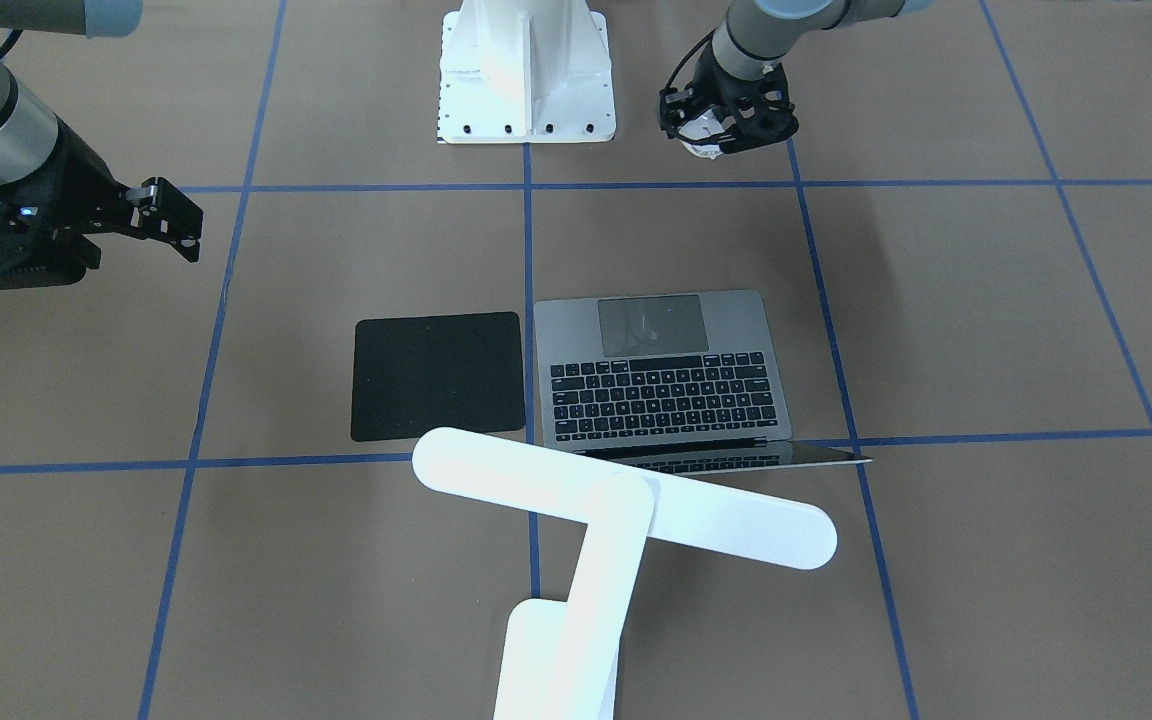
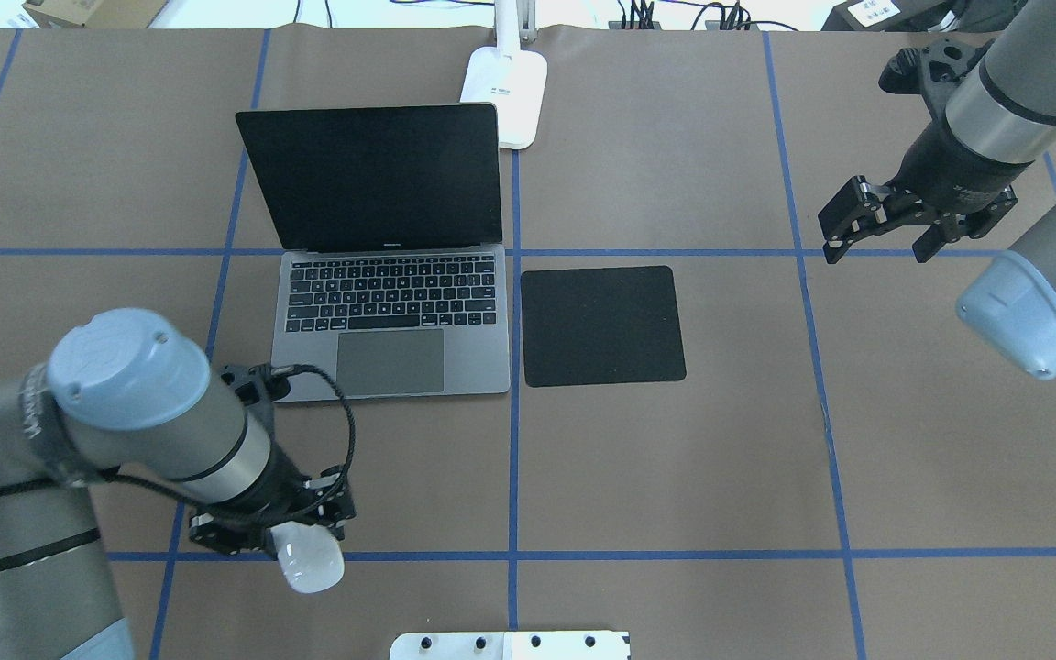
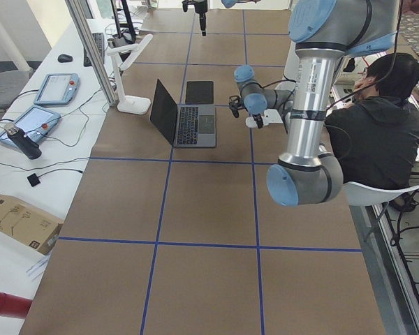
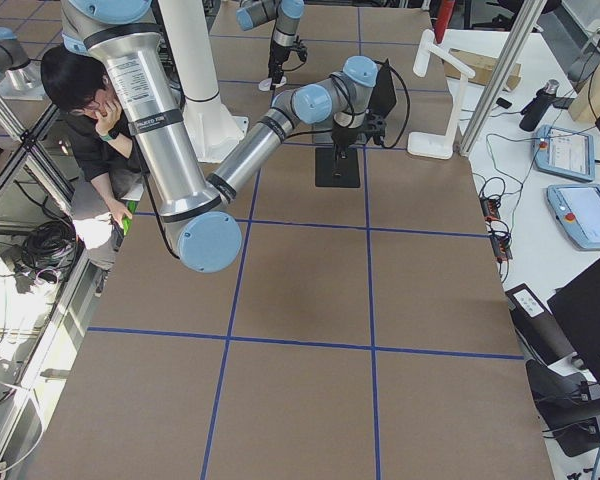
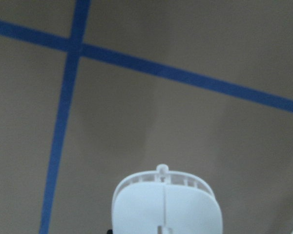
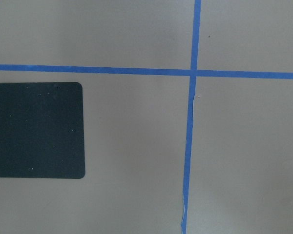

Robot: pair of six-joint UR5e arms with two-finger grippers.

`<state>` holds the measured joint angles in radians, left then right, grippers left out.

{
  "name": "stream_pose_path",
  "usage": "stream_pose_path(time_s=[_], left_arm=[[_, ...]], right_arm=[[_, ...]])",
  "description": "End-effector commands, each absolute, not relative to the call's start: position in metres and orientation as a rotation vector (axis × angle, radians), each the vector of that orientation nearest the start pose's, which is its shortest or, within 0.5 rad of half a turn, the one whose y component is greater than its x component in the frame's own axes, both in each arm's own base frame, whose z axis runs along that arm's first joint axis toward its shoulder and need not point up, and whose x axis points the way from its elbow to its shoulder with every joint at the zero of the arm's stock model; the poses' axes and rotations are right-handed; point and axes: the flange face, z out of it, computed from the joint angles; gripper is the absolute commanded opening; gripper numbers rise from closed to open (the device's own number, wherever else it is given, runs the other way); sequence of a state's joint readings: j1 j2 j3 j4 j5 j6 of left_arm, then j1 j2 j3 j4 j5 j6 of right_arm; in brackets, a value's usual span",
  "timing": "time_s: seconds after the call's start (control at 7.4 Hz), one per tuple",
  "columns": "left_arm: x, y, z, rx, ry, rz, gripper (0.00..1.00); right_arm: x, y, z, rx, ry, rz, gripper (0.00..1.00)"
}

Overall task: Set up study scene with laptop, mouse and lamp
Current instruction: 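Carry the white mouse with the left gripper toward the mouse pad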

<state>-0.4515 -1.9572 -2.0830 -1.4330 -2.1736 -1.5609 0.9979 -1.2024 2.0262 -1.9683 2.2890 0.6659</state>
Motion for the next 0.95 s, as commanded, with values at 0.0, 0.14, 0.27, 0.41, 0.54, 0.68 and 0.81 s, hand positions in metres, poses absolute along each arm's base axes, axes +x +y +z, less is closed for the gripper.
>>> stream_pose_path(time_s=[0.0, 0.14, 0.27, 0.41, 0.54, 0.68, 0.81], left_arm=[[0.495, -0.369, 0.173, -0.367, 0.846, -0.213, 0.33], [0.525, -0.389, 0.155, -0.334, 0.860, -0.169, 0.33], [0.549, -0.413, 0.134, -0.298, 0.873, -0.174, 0.32], [0.577, -0.432, 0.116, -0.261, 0.875, -0.165, 0.31], [0.607, -0.453, 0.097, -0.217, 0.894, -0.168, 0.31], [0.633, -0.471, 0.085, -0.195, 0.888, -0.177, 0.31], [0.648, -0.483, 0.085, -0.130, 0.896, -0.157, 0.31]], right_arm=[[-0.232, -0.493, 0.300, -0.079, -0.811, -0.056, 1.00], [-0.228, -0.492, 0.303, -0.080, -0.809, -0.048, 1.00], [-0.222, -0.493, 0.308, -0.083, -0.804, -0.035, 1.00], [-0.217, -0.492, 0.318, -0.091, -0.792, -0.024, 1.00], [-0.213, -0.493, 0.322, -0.085, -0.788, -0.034, 1.00], [-0.205, -0.495, 0.327, -0.074, -0.785, -0.049, 1.00], [-0.202, -0.496, 0.330, -0.073, -0.784, -0.049, 1.00]])
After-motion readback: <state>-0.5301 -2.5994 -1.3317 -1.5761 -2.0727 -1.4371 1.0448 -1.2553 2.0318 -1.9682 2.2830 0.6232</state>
